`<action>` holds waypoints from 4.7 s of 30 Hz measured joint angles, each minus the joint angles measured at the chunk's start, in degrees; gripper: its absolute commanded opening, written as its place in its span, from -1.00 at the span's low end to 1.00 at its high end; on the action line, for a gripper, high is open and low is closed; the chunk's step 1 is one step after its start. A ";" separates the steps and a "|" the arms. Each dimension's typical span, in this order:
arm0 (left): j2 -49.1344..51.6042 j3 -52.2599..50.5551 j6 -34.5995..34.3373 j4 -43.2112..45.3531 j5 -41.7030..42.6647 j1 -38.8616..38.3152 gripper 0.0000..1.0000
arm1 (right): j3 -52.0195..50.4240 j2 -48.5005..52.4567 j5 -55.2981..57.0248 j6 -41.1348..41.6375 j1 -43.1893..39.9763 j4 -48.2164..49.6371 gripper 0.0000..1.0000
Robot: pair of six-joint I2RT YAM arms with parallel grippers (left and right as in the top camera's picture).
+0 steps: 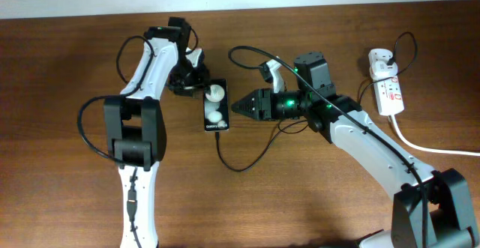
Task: Plug charger to phone and switch on socket
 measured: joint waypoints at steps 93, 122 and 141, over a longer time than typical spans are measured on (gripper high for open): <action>-14.67 55.80 -0.15 -25.18 -8.15 0.31 0.98 | 21.66 28.13 34.99 -5.09 -46.40 -14.03 -0.92; -14.67 55.78 -0.15 -25.22 -8.15 0.31 0.98 | 22.47 -51.30 33.22 -26.91 -39.60 -78.09 0.97; -14.67 55.78 -0.15 -25.18 -8.15 0.31 0.98 | -60.26 -89.79 42.29 -32.11 -17.03 9.92 0.97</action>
